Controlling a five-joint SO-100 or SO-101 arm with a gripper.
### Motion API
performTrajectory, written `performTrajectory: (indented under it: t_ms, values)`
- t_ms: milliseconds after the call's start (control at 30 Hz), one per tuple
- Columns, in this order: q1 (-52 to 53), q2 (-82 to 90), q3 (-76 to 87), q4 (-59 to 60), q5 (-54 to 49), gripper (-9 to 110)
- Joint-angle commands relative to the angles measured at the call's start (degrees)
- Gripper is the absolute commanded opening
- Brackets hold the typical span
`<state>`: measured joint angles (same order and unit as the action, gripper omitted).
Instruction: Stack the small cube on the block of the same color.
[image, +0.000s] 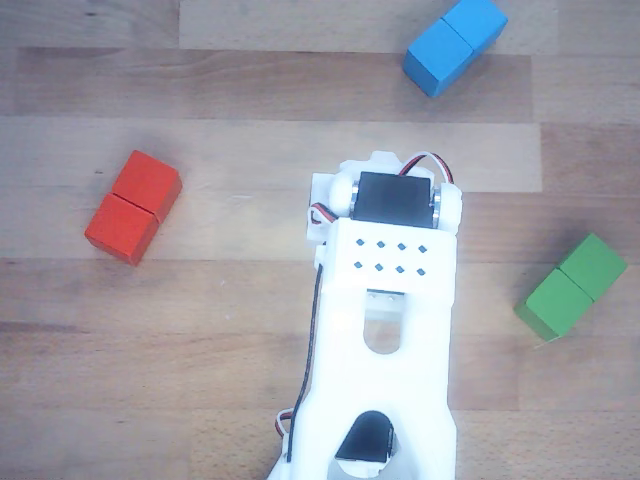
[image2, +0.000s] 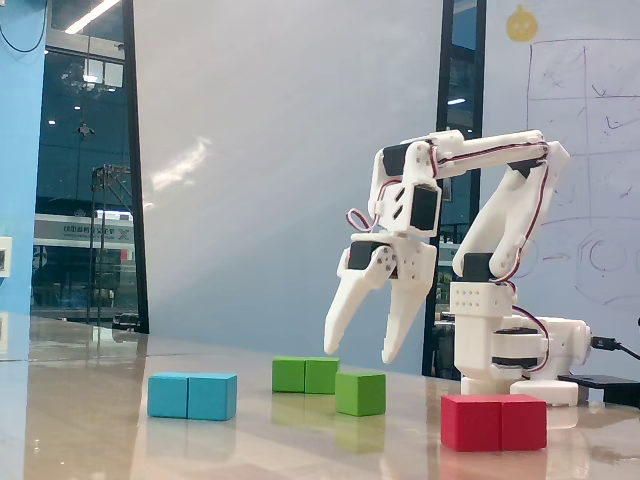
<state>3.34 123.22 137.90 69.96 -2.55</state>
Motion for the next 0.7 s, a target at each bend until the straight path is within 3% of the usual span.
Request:
performTrajectory:
  t_ms: [0,667]
  values:
    - [0.79,-1.14,-5.54,-0.97,-0.35,30]
    - [0.70,-9.40,-5.63,-2.90,-0.18,30]
